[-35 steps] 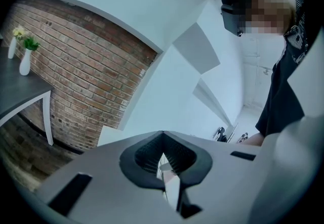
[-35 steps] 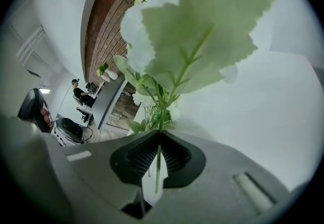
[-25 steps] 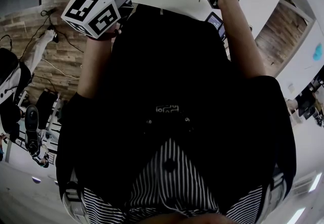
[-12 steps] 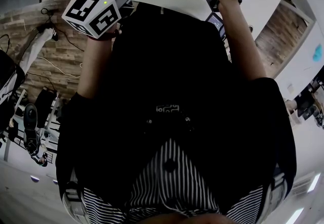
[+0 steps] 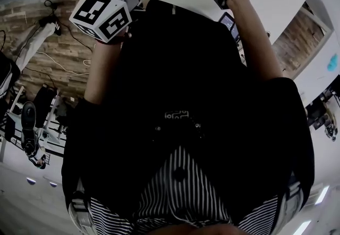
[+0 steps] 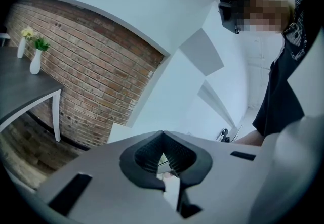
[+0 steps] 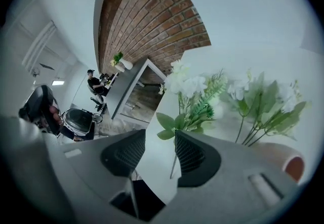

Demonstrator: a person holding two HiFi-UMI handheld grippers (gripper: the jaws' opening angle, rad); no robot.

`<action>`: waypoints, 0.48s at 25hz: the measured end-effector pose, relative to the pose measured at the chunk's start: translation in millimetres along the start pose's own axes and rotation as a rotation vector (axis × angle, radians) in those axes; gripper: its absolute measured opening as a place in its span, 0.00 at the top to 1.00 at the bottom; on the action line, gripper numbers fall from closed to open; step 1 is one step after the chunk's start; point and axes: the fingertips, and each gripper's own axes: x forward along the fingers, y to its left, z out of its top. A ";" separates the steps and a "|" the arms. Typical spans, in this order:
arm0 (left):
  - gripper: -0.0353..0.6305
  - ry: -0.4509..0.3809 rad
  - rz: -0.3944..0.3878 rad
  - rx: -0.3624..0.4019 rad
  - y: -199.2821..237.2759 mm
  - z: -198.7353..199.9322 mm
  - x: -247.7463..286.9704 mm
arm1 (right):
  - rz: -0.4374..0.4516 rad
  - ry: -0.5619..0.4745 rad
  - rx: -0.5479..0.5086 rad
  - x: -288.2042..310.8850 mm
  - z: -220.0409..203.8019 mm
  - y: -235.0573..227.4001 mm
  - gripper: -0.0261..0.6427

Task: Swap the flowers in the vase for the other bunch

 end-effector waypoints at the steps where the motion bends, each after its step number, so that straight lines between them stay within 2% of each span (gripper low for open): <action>1: 0.94 0.002 0.004 -0.006 2.8 -1.6 -3.5 | 0.011 0.023 0.017 7.4 -2.7 -0.9 0.69; 6: 0.94 -0.001 0.022 -0.011 23.0 3.2 -15.2 | -0.024 0.130 0.087 37.8 -12.6 -19.3 0.67; 9: 0.94 -0.015 0.037 -0.016 30.0 6.7 -18.8 | -0.019 0.127 0.160 46.1 -13.8 -27.0 0.64; 12: 0.94 -0.023 0.047 -0.024 39.7 8.8 -21.7 | -0.053 0.130 0.177 53.6 -13.0 -39.6 0.62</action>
